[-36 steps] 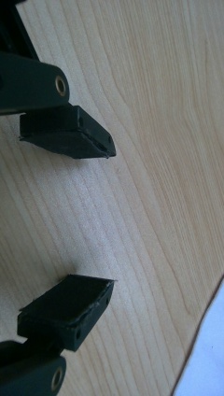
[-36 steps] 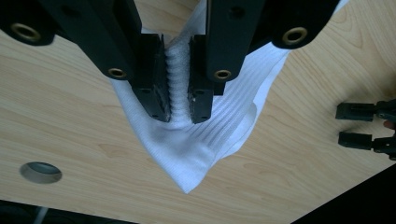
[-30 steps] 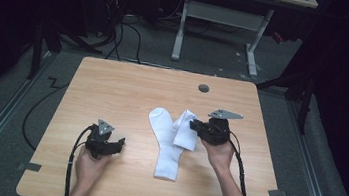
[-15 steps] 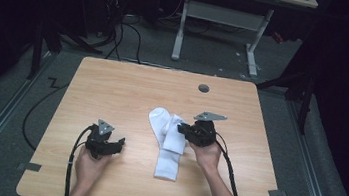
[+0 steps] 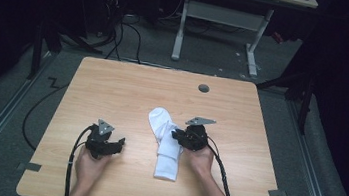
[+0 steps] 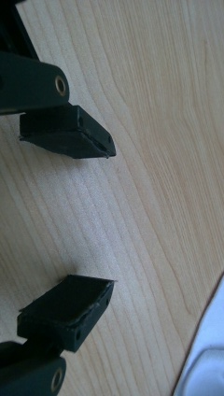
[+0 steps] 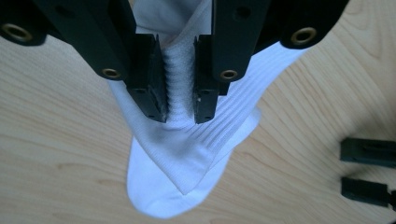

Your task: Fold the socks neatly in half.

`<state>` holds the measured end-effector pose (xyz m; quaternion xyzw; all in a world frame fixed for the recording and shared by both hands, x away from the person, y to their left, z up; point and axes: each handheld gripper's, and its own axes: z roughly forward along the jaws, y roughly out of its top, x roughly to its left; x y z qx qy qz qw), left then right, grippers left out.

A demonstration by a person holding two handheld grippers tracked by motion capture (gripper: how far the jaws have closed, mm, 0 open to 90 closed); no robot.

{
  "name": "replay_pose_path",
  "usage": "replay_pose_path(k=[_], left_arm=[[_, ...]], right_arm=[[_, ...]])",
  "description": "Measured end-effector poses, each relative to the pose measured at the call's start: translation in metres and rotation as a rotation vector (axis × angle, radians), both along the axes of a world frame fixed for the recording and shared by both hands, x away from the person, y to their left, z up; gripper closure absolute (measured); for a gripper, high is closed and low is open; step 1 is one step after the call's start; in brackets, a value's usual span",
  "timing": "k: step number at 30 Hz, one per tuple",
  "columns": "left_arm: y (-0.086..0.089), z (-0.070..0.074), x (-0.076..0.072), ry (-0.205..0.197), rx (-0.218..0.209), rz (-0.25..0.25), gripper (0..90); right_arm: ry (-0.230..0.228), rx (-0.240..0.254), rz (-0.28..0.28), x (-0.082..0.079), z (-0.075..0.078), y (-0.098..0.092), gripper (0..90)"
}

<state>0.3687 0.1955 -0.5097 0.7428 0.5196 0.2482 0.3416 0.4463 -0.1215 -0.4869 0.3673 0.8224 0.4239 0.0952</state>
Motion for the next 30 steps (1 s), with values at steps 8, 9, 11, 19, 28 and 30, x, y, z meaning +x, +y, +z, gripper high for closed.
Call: replay_pose_path(k=[8, 9, 11, 19, 28, 30], left_arm=[[0.0, 0.0, 0.0, -0.002, -0.003, -0.001, 32.1], [0.0, 0.0, 0.0, -0.003, -0.002, -0.002, 32.8], [-0.001, 0.0, 0.0, -0.007, 0.001, -0.002, 35.4], [-0.013, 0.009, 0.011, -0.001, -0.028, -0.032, 40.2], [-0.051, 0.031, 0.037, 0.011, -0.105, -0.161, 48.2], [-0.062, 0.034, 0.043, 0.017, -0.101, -0.191, 49.7]], right_arm=[[0.0, -0.006, -0.013, -0.004, -0.007, -0.001, 59.6], [-0.018, -0.013, -0.013, -0.006, -0.004, -0.002, 59.0], [-0.051, -0.016, -0.016, -0.012, 0.001, -0.005, 59.1], [-0.032, -0.019, 0.04, -0.032, 0.0, 0.0, 65.8], [-0.028, -0.069, 0.055, -0.039, -0.013, 0.013, 60.1], [-0.034, -0.087, 0.057, -0.04, -0.015, 0.015, 59.9]])
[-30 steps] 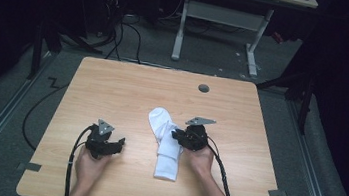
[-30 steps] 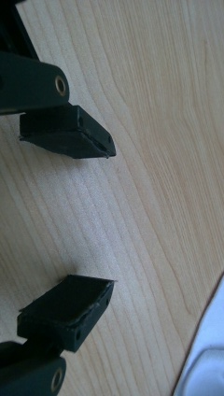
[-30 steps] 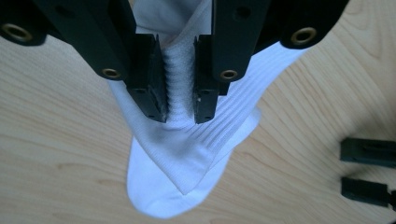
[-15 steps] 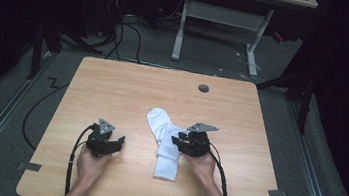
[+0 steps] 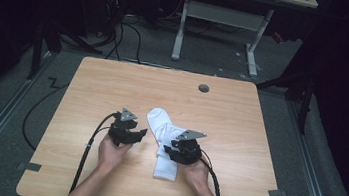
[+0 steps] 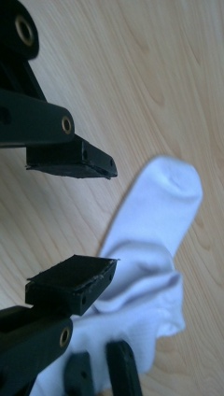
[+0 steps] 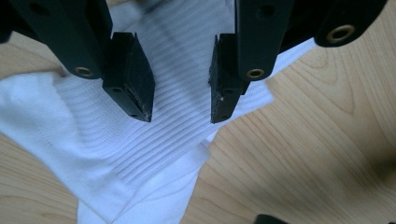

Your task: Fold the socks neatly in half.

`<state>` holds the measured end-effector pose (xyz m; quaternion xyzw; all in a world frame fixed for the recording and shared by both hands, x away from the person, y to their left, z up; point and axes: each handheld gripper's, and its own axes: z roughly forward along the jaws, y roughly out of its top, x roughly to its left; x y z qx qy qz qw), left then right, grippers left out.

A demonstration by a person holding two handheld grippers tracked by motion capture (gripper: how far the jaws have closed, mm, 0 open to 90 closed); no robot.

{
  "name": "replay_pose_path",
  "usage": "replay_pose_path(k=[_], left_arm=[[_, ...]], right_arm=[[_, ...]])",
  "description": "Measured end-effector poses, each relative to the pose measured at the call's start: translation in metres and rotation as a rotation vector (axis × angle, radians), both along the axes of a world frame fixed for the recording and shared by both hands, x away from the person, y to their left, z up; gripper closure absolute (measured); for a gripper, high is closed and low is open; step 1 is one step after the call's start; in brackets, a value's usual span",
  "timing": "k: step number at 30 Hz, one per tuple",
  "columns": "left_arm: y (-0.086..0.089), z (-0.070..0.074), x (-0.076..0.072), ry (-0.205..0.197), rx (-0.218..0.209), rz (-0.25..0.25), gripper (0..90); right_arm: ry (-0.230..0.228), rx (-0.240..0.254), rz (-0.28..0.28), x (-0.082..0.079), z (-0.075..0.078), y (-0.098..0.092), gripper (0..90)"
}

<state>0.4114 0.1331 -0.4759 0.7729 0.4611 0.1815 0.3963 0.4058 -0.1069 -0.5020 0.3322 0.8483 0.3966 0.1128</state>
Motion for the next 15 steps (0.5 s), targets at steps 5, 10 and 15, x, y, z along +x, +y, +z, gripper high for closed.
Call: replay_pose_path(k=[5, 10, 15], left_arm=[[-0.024, 0.001, 0.014, 0.016, 0.022, -0.043, 52.4], [-0.034, -0.008, 0.024, 0.046, 0.01, -0.034, 57.0], [-0.039, -0.016, 0.027, 0.062, 0.027, -0.056, 63.5]], right_arm=[[-0.015, -0.022, 0.006, -0.001, -0.002, 0.002, 60.8], [-0.019, -0.038, 0.005, -0.002, -0.002, 0.002, 63.4], [-0.021, -0.05, 0.012, -0.003, -0.001, 0.003, 67.1]])
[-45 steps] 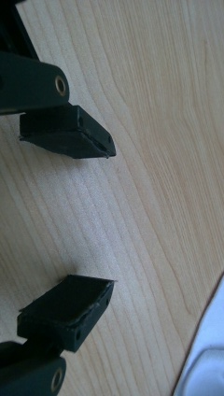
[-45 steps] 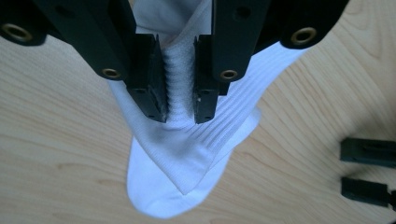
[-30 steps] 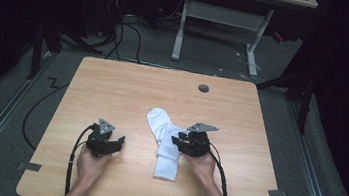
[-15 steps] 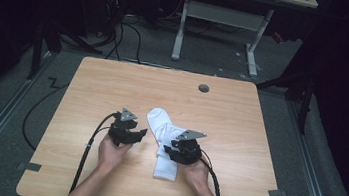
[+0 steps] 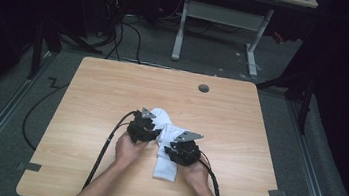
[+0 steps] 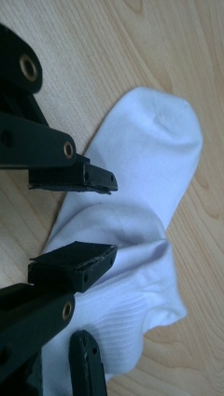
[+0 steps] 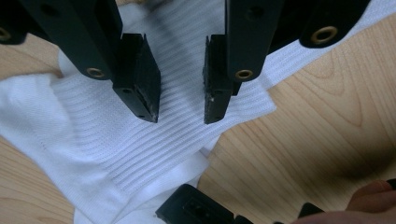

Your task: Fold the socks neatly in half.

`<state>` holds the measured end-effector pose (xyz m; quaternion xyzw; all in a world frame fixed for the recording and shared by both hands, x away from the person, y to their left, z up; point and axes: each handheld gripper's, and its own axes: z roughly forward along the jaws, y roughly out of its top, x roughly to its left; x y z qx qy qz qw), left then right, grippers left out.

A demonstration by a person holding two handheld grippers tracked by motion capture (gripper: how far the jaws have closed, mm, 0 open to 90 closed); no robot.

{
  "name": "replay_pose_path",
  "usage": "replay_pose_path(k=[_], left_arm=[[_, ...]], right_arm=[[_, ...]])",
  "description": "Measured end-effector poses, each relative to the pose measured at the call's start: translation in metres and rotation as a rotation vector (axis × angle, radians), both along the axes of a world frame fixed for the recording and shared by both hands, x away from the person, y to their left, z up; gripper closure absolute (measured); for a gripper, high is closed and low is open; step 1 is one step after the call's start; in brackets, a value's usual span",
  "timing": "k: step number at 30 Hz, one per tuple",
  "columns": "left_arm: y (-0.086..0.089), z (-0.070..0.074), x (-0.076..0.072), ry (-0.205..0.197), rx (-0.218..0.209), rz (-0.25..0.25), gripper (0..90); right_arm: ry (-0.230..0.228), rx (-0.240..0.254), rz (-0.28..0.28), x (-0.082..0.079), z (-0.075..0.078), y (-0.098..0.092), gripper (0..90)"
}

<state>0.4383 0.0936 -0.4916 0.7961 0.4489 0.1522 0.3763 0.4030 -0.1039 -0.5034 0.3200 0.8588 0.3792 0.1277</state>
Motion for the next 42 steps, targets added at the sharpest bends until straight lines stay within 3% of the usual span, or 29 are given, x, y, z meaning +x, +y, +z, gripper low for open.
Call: replay_pose_path(k=[7, 14, 20, 29, 36, 42], left_arm=[[-0.006, -0.005, 0.004, 0.011, 0.012, -0.014, 70.3], [-0.011, -0.003, 0.005, -0.001, 0.051, -0.031, 86.1], [-0.006, 0.001, 0.005, -0.012, 0.006, -0.029, 88.0], [0.011, 0.015, 0.005, -0.054, -0.082, 0.017, 88.3], [0.011, 0.013, 0.006, -0.049, -0.086, 0.016, 88.2], [0.011, 0.016, 0.004, -0.062, -0.092, 0.01, 88.1]], right_arm=[[0.015, -0.006, 0.027, 0.0, 0.001, 0.0, 77.3], [0.013, -0.003, 0.044, 0.0, 0.001, -0.001, 81.9], [-0.002, 0.004, 0.051, -0.002, 0.005, -0.003, 83.2], [-0.033, 0.038, 0.048, -0.006, 0.015, -0.009, 83.2], [0.011, 0.005, 0.049, -0.001, 0.005, -0.007, 79.3], [0.02, 0.016, 0.046, 0.001, 0.004, -0.008, 76.1]])
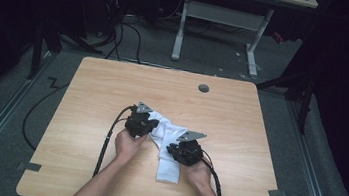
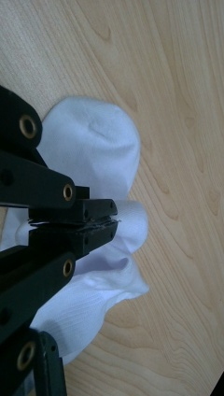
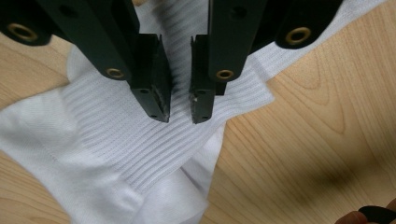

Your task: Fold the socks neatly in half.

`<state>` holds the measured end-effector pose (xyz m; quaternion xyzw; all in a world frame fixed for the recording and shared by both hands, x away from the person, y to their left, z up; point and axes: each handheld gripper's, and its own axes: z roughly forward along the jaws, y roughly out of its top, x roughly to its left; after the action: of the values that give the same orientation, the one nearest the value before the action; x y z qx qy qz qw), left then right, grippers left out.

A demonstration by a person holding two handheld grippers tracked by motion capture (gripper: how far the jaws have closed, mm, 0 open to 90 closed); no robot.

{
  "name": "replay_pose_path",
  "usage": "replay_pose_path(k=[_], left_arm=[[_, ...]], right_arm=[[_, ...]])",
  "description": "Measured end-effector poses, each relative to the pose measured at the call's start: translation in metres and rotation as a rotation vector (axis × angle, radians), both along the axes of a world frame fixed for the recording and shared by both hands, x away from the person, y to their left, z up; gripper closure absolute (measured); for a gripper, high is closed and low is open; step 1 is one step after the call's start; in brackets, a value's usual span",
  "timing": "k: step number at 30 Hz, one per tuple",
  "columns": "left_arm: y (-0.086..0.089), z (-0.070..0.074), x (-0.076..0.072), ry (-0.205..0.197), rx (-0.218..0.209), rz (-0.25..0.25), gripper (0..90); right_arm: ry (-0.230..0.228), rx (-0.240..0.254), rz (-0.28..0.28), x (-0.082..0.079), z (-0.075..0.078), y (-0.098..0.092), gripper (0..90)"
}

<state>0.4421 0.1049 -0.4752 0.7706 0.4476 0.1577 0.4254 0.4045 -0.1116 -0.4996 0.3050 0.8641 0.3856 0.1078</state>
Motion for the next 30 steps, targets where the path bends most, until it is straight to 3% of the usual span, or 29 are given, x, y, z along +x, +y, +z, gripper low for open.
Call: replay_pose_path(k=[3, 10, 19, 30], left_arm=[[0.0, 0.002, -0.002, -0.007, -0.006, -0.001, 88.1], [0.001, 0.006, -0.004, -0.02, -0.024, -0.004, 88.1], [0.006, 0.012, -0.006, -0.033, -0.047, 0.005, 88.1], [0.013, 0.017, -0.007, -0.046, -0.073, 0.025, 88.2]], right_arm=[[0.011, 0.006, -0.005, 0.0, 0.0, 0.0, 73.8], [-0.006, 0.011, 0.0, 0.0, 0.002, -0.001, 87.1], [-0.027, 0.032, -0.004, -0.002, 0.008, -0.004, 89.3], [-0.078, 0.061, 0.014, -0.008, 0.031, -0.009, 89.3]])
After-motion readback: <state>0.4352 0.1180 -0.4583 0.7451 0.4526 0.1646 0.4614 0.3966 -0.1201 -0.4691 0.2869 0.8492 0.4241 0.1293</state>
